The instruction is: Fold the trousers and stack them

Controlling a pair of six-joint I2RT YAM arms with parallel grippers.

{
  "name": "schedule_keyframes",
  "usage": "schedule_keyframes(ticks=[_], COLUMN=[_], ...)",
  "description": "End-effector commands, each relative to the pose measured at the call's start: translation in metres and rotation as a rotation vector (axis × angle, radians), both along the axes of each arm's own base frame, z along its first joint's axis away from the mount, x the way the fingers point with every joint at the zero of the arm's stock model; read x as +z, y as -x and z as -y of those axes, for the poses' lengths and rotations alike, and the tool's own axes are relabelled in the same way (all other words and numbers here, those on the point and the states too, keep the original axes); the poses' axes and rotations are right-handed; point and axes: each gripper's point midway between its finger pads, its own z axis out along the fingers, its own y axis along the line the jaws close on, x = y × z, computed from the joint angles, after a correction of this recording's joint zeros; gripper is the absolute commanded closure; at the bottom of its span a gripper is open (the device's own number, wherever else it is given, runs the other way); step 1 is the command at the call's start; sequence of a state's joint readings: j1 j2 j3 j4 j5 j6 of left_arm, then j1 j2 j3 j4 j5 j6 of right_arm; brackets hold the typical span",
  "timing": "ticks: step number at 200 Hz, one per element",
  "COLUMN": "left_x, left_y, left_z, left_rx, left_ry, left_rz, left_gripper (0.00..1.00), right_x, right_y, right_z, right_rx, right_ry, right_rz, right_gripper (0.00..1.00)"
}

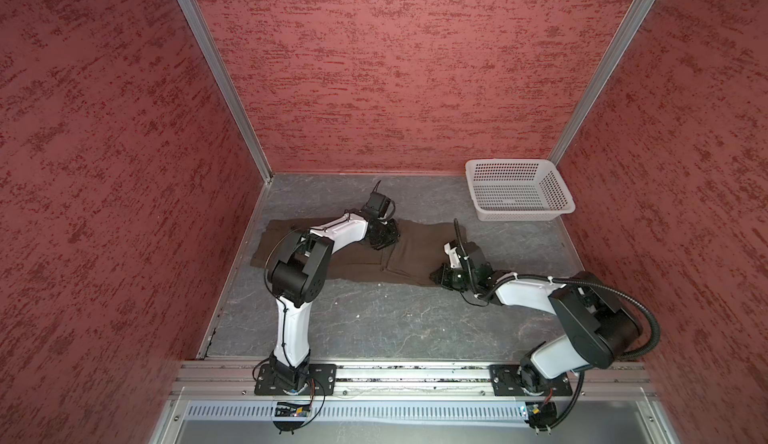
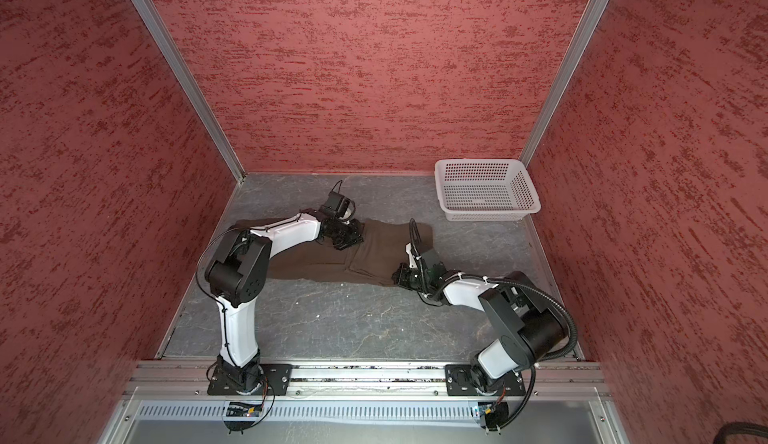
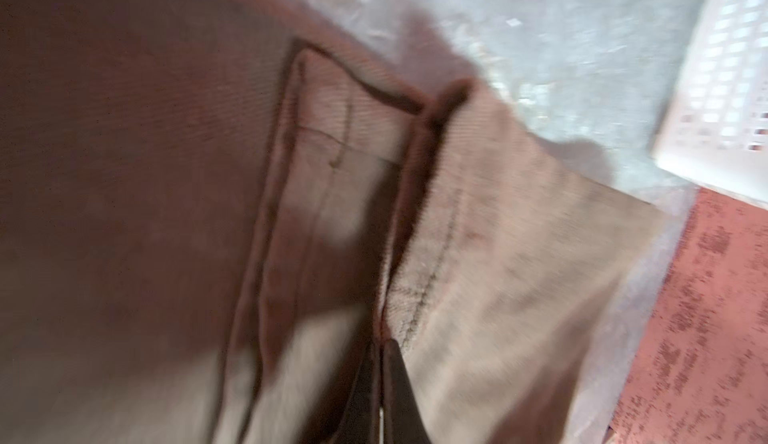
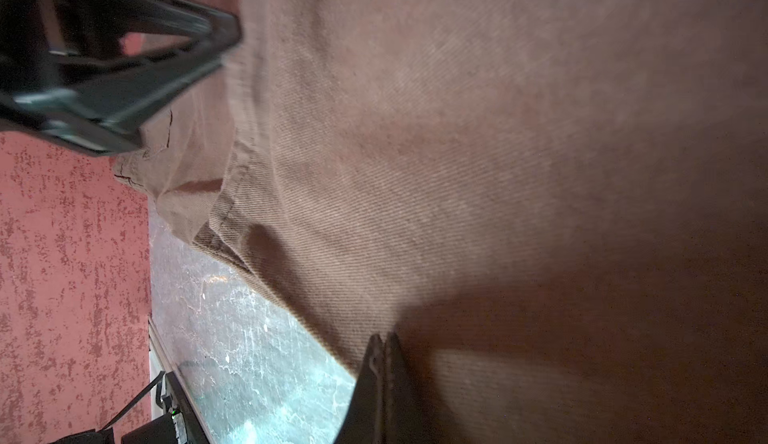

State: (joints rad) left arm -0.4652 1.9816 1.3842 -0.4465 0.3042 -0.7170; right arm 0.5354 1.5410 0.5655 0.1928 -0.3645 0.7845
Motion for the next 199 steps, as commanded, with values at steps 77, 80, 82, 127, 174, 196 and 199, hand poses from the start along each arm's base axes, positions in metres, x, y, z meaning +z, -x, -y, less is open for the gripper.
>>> schedule_keyframes(ticks=[77, 80, 82, 127, 174, 196, 199], left_x=[-0.002, -0.004, -0.007, -0.025, 0.018, 0.036, 0.036], left_y=[0.007, 0.005, 0.004, -0.018, -0.010, 0.008, 0.011], left_z=[-0.065, -0.067, -0.067, -0.069, -0.076, -0.063, -0.062], left_rx=[0.089, 0.092, 0.090, 0.093, 0.110, 0.074, 0.069], left_ry=[-0.109, -0.110, -0.113, -0.092, -0.078, -0.047, -0.043], left_rz=[-0.038, -0.038, -0.039, -0.063, 0.002, 0.032, 0.032], left_gripper=[1.00, 1.00, 0.98, 0.67, 0.65, 0.66, 0.66], right_x=[0.020, 0.019, 0.019, 0.021, 0.028, 0.035, 0.037], right_y=[-0.007, -0.007, -0.007, -0.008, -0.013, -0.022, -0.023], right_z=[-0.004, -0.004, -0.004, -0.009, -0.002, -0.004, -0.005], right_rx=[0.019, 0.019, 0.019, 0.034, 0.042, 0.059, 0.064], right_ry=[-0.038, -0.039, -0.039, -0.057, 0.020, 0.061, 0.066], right_rz=[0.080, 0.079, 0.078, 0.074, 0.108, 0.137, 0.142], right_gripper=[1.00, 1.00, 1.00, 0.99, 0.95, 0.93, 0.92])
